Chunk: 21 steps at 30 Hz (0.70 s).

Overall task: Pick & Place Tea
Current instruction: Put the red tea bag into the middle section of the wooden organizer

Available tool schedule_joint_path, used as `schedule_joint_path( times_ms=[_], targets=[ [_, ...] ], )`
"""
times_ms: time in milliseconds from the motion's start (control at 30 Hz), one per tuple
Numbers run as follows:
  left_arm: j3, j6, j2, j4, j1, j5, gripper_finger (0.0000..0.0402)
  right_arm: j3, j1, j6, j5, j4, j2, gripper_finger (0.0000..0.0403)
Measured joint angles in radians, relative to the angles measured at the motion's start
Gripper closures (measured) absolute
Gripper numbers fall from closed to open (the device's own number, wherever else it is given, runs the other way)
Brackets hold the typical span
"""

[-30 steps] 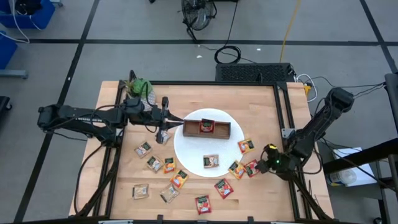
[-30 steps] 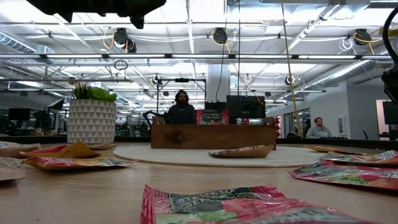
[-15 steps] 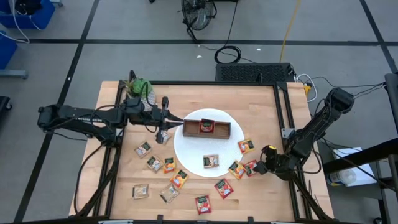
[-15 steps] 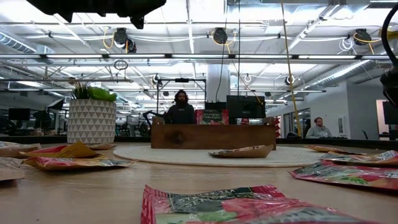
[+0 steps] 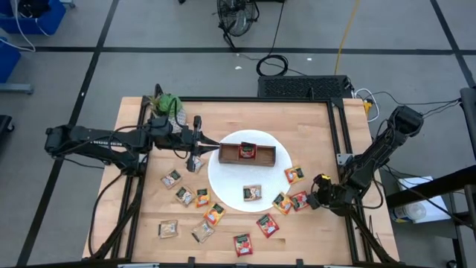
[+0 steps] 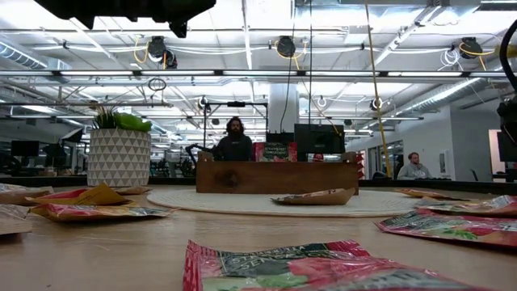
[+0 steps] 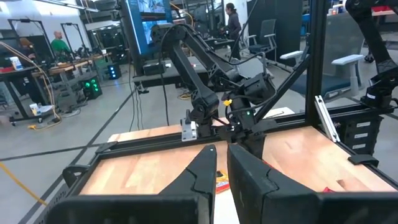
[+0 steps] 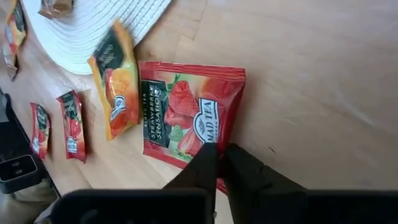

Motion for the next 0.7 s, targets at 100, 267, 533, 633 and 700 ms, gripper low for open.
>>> schedule_joint_path(
  times_ms=[100, 267, 533, 633, 700],
  targets=[
    [0.000, 0.000, 0.000, 0.000, 0.000, 0.000, 0.0355, 0.005, 0.000, -0.033, 0.050, 0.004, -0.001, 0.0398],
    [0.000, 0.000, 0.000, -0.001, 0.000, 0.000, 0.0355, 0.111, 0.000, -0.206, 0.192, 0.002, 0.000, 0.0401],
    [0.001, 0.000, 0.000, -0.001, 0.000, 0.000, 0.0355, 0.317, -0.016, -0.728, 0.466, 0.008, -0.002, 0.0402],
    [0.001, 0.000, 0.000, 0.000, 0.000, 0.000, 0.0355, 0.316, -0.060, -0.924, 0.627, 0.084, 0.015, 0.0402],
    [0.001, 0.000, 0.000, 0.000, 0.000, 0.000, 0.0355, 0.298, -0.105, -1.084, 0.757, 0.208, 0.048, 0.0402]
  ],
)
